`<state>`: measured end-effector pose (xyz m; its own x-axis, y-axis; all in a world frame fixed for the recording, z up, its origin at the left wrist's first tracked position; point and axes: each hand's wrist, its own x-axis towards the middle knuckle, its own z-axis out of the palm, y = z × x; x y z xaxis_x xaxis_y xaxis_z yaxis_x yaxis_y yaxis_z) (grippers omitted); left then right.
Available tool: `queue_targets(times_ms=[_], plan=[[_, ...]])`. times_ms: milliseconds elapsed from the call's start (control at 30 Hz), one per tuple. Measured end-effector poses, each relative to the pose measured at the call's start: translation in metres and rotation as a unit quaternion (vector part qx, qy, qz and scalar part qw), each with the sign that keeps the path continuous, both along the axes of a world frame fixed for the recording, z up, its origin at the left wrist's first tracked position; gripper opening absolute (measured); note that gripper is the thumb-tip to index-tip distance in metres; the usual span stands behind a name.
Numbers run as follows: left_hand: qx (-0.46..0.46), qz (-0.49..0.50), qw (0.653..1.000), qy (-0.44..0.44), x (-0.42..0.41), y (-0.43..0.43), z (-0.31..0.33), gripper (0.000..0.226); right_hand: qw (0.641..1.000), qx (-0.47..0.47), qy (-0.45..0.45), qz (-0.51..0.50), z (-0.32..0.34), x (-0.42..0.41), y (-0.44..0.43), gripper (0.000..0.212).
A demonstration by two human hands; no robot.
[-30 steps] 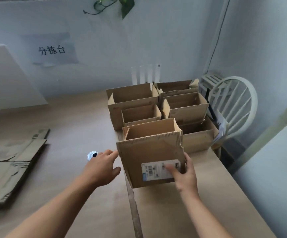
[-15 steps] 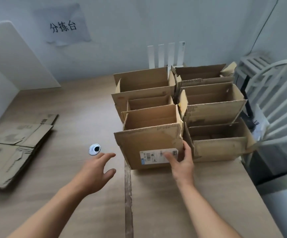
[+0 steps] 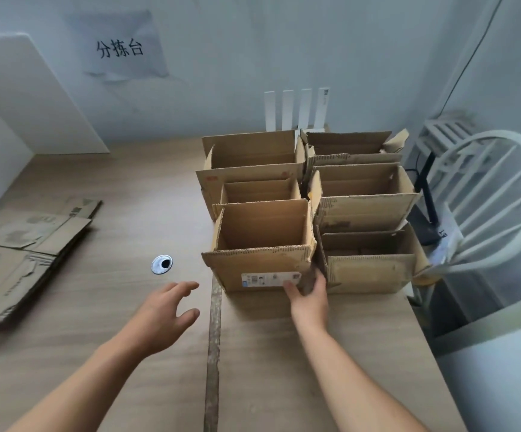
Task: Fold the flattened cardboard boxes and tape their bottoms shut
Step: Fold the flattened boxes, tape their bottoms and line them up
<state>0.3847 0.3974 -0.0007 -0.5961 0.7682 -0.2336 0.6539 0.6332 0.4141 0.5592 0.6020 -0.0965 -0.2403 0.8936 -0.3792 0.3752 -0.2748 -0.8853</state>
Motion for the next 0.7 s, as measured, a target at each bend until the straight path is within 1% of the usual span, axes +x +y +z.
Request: queue_targets(times_ms=[67,100,167,233,300,400,533,667,700], plan=[[-0.003,0.005,1.0,0.003,0.006,-0.008,0.004,0.048,1.0,0.007,-0.019,0.018,0.008,0.016,-0.014,0.068],[-0.006,0.007,1.0,0.008,0.01,-0.012,0.006,0.047,0.998,0.026,-0.036,0.04,0.013,0.024,-0.023,0.06],[-0.019,0.011,1.0,0.017,0.017,-0.021,0.01,0.045,0.988,0.076,-0.082,0.111,0.025,0.04,-0.041,0.037],[-0.03,0.007,0.999,0.037,0.025,-0.035,0.017,0.042,0.964,0.126,-0.116,0.201,0.045,0.05,-0.062,0.019],[-0.048,0.002,0.997,0.065,0.033,-0.053,0.028,0.039,0.926,0.18,-0.151,0.296,0.068,0.053,-0.083,0.018],[-0.055,0.001,0.993,0.105,0.044,-0.092,0.044,0.039,0.849,0.277,-0.215,0.395,0.108,0.048,-0.12,0.025],[-0.031,0.025,0.991,0.13,0.058,-0.174,0.067,0.04,0.756,0.382,-0.259,0.463,0.159,0.036,-0.194,0.029],[-0.012,0.059,0.988,0.142,0.065,-0.278,0.085,0.04,0.672,0.444,-0.28,0.523,0.185,0.015,-0.283,0.036],[-0.014,0.071,0.988,0.139,0.066,-0.305,0.09,0.04,0.656,0.452,-0.281,0.535,0.19,0.009,-0.305,0.037]])
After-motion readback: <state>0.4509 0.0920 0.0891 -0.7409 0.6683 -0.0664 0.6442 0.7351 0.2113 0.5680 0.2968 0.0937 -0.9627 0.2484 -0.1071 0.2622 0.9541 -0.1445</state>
